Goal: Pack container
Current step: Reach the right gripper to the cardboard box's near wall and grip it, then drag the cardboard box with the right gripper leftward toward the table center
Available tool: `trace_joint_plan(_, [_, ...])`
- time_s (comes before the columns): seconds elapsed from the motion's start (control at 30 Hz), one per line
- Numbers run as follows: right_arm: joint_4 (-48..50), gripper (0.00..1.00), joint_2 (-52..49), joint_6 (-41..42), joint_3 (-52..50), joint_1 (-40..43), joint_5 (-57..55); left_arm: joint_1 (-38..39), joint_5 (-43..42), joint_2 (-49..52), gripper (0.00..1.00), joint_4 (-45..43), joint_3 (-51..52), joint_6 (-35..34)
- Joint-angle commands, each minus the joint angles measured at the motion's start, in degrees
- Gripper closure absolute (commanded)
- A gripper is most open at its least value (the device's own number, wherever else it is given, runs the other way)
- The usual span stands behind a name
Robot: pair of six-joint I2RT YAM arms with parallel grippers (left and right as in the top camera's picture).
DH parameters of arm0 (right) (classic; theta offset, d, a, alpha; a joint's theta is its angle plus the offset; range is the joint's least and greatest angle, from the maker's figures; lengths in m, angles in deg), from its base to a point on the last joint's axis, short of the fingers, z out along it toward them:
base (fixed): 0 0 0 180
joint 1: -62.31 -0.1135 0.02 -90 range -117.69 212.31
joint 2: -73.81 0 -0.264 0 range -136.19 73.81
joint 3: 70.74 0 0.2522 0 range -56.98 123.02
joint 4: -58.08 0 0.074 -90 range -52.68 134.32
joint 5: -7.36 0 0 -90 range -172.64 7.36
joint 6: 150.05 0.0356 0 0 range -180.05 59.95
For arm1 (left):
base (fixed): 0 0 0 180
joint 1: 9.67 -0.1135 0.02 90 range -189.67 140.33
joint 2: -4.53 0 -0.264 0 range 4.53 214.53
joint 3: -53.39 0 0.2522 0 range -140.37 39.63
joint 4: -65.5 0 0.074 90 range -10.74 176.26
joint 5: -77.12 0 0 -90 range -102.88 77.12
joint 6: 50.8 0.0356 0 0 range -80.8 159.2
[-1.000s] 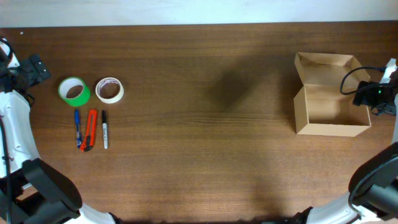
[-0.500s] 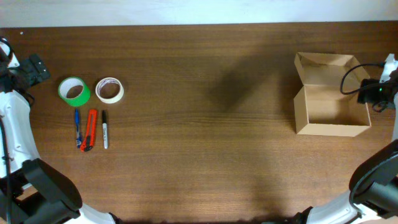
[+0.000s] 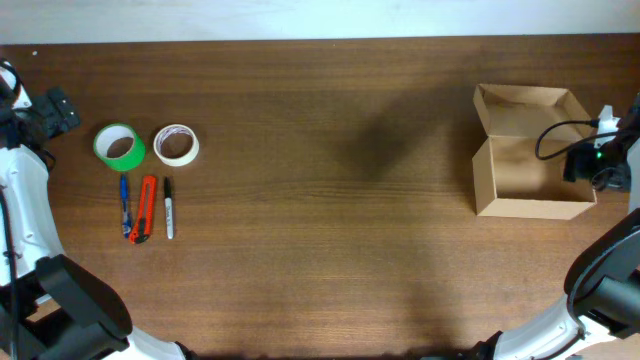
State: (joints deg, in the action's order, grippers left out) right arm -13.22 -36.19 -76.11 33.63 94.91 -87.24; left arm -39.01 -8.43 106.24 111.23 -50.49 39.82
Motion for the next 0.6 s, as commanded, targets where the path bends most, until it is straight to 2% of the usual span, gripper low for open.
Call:
trace_joint_plan(0.0, [-1.0, 0.37, -1.1, 2.9, 0.7, 0.0, 0.9, -0.2, -0.6, 0.6, 0.00, 0.0, -1.0, 0.3])
trace_joint_plan(0.07, [-1.7, 0.46, -1.9, 4.1, 0.7, 0.0, 1.0, -0.2, -0.6, 0.6, 0.00, 0.0, -1.0, 0.3])
trace_joint_plan(0.2, [-2.7, 0.48, -3.5, 5.0, 0.7, 0.0, 0.9, -0.2, -0.6, 0.6, 0.01, 0.0, -1.0, 0.3])
trace_joint_plan(0.33, [-3.2, 0.57, -4.4, 7.1, 0.7, 0.0, 1.0, -0.2, -0.6, 0.6, 0.00, 0.0, -1.0, 0.3])
trace_joint_plan(0.43, [-3.1, 0.73, -4.4, 7.2, 0.7, 0.0, 0.9, -0.2, -0.6, 0.6, 0.00, 0.0, -1.0, 0.3])
trace_joint_plan(0.5, [-3.4, 0.96, -4.4, 7.6, 0.7, 0.0, 0.9, -0.2, -0.6, 0.6, 0.00, 0.0, -1.0, 0.3])
trace_joint_plan(0.57, [-3.5, 0.96, -4.4, 8.7, 0.7, 0.0, 1.8, -0.2, -0.6, 0.6, 0.00, 0.0, -1.0, 0.2])
